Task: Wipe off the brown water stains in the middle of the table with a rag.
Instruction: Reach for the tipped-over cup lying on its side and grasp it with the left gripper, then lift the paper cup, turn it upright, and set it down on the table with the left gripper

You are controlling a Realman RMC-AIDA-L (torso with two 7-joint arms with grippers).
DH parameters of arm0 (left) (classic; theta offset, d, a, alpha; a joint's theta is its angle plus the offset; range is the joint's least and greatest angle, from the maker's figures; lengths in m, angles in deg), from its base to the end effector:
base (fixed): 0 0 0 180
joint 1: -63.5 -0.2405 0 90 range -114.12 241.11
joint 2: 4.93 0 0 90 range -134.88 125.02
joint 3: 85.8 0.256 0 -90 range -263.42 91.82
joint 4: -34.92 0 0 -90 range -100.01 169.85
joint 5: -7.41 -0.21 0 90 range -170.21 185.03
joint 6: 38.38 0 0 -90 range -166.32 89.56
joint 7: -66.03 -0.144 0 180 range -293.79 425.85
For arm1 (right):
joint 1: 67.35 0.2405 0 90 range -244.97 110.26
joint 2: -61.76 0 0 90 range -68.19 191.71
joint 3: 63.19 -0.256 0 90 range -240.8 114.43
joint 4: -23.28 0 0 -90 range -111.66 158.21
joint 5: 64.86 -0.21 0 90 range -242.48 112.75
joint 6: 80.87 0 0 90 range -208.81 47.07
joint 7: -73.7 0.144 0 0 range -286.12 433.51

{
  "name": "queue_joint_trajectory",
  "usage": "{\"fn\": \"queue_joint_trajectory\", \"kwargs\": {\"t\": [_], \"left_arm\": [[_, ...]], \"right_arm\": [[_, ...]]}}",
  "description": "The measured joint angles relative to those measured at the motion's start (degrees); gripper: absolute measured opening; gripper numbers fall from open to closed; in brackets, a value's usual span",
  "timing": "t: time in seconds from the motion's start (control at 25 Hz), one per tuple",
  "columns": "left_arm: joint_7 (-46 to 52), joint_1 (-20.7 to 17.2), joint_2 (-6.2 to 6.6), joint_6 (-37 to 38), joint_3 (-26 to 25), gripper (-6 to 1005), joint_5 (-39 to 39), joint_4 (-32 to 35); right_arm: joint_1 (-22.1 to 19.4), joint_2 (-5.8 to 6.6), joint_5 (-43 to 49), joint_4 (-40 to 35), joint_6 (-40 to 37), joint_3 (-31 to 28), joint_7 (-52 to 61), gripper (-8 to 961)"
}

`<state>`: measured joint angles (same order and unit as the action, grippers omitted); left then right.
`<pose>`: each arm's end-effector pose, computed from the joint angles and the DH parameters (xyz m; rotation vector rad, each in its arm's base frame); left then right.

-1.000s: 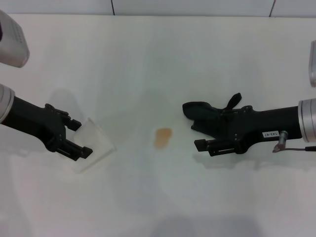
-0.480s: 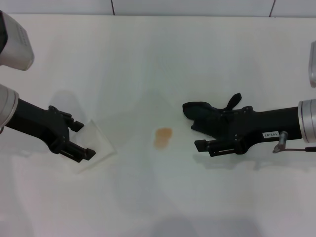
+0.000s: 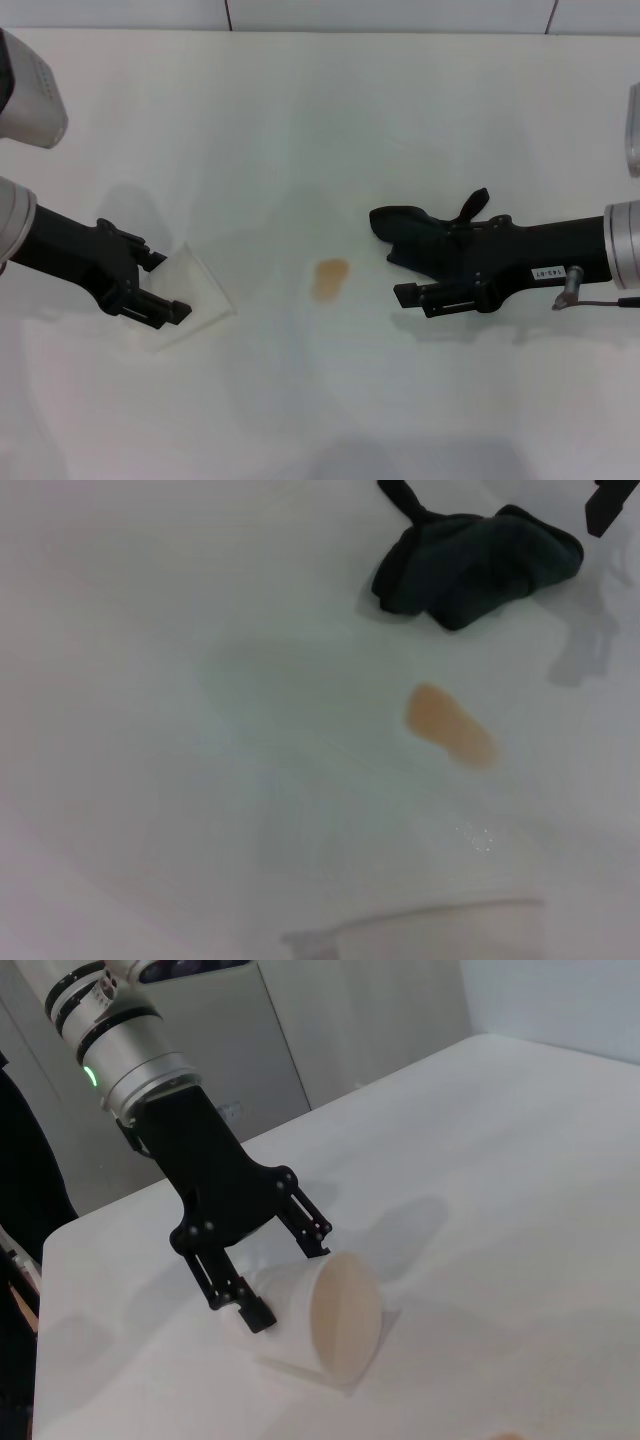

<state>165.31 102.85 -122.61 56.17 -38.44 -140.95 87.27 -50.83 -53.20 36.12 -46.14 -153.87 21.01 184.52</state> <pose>-0.2540 0.3528 0.0208 -2.9537 -0.6517 0.2682 0.2077 0.3112 -0.0164 -2.8318 0.7049 0.4092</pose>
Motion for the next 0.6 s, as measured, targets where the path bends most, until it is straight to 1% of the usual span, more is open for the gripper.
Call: {"fn": "queue_joint_trajectory", "kwargs": {"t": [0.16,0.36,0.52,0.6], "left_arm": [[0.1,-0.1,0.00,-0.2,0.0,768,0.0,0.1],[0.2,-0.1,0.00,-0.3,-0.1,671,0.1,0.6],[0.5,-0.2,0.23,0.0,-0.6,659,1.6,2.7],[0.6,-0.7,0.43,-0.1,-1.7,654,2.9,4.7]], "right_arm": [[0.0,0.00,0.0,-0.1,0.0,0.0,0.0,781],[-0.1,0.00,0.0,-0.2,0.0,0.0,0.0,781],[-0.1,0.00,0.0,-0.3,-0.1,0.0,0.0,781],[-0.1,0.00,0.0,-0.3,0.0,0.0,0.0,781]]}}
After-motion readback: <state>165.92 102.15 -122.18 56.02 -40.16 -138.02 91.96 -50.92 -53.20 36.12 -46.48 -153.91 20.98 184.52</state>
